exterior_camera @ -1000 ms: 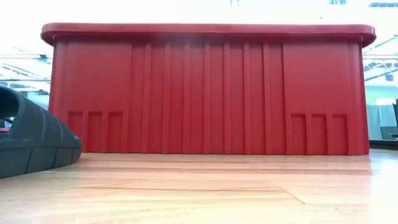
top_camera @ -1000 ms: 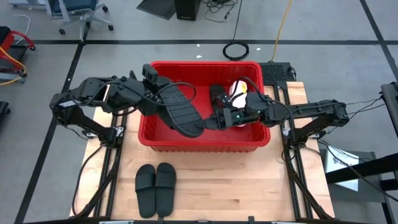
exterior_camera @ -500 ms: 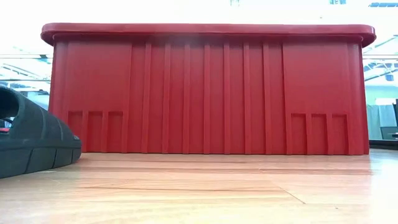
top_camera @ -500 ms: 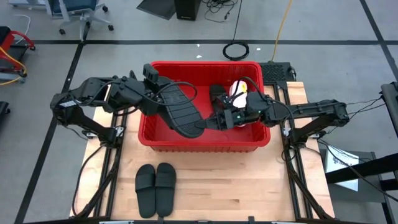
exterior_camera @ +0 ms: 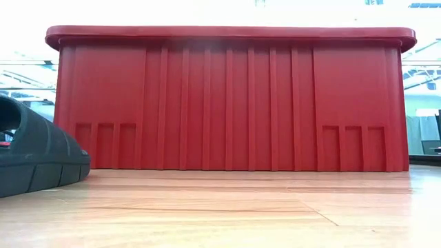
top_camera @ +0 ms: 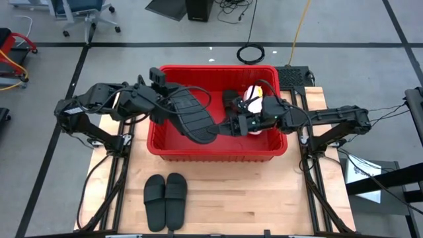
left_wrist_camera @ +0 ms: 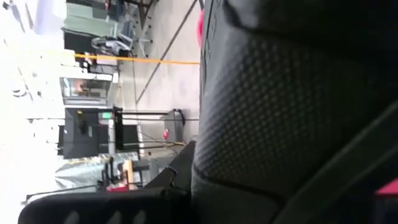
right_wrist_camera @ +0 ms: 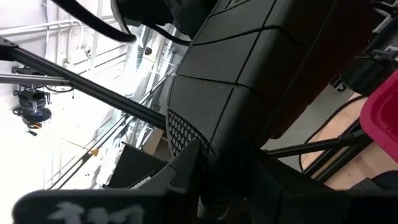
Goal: Pick and place slides into bin
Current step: Stack the black slide on top of the black slide in the red bin
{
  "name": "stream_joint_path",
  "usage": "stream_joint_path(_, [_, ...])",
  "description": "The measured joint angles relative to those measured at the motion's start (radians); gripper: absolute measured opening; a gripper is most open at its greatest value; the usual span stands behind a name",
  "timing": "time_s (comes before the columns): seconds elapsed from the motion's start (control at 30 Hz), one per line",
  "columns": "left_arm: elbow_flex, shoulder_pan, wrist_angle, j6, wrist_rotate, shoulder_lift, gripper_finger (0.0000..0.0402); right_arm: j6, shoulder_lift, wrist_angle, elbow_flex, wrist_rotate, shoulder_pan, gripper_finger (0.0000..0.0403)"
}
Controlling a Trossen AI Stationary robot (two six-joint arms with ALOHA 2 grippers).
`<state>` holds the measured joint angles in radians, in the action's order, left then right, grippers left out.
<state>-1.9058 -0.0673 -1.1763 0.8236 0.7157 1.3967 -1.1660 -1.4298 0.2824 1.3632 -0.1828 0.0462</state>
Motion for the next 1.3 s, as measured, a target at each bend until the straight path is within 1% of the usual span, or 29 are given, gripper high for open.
stream_joint_path(0.17, [0.002,0.012,-0.021,-0.102,0.006,-0.020,0.0087,0.000,0.001,0.008,0.001,0.007,-0.002,0.0081])
stream_joint_path(0.4, [0.003,0.042,-0.049,-0.186,-0.002,-0.077,0.0088,0.000,0.023,0.013,0.001,0.026,-0.030,0.0081])
stream_joint_path(0.53, [0.003,0.044,-0.056,-0.199,-0.020,-0.107,0.0088,-0.007,0.040,0.005,0.001,0.022,-0.047,0.0081])
stream_joint_path(0.77, [0.003,0.044,-0.058,-0.224,-0.003,-0.130,0.0088,0.013,0.074,-0.011,0.000,0.024,-0.085,0.0081])
stream_joint_path(0.9, [0.003,0.045,-0.059,-0.207,0.014,-0.133,0.0088,0.000,0.095,-0.025,0.000,0.021,-0.107,0.0081])
stream_joint_path(1.03, [0.002,0.046,-0.057,-0.164,0.020,-0.138,0.0088,-0.025,0.105,-0.041,-0.001,-0.028,-0.118,0.0079])
stream_joint_path(1.17, [0.002,0.059,-0.029,-0.089,0.019,-0.139,0.0088,-0.026,0.106,-0.043,-0.001,-0.047,-0.113,0.0053])
stream_joint_path(1.3, [0.002,0.095,0.013,-0.027,0.004,-0.139,0.0088,-0.022,0.106,-0.046,-0.001,-0.038,-0.113,0.0053])
